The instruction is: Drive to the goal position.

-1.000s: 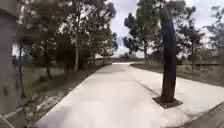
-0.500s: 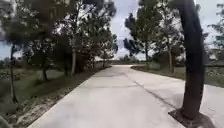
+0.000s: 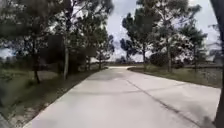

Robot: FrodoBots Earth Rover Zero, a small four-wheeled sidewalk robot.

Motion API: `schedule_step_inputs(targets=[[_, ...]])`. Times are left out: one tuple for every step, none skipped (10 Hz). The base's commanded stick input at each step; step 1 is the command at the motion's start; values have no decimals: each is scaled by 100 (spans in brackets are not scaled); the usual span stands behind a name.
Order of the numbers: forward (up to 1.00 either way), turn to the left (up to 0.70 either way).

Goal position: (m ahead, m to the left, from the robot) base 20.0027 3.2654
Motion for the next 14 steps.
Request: schedule_step_inputs(targets=[[85,0],[85,0],[85,0],[85,0],[85,0],[85,0],[85,0],[85,0],[85,0],[85,0],[85,0],[85,0],[85,0],[85,0]])
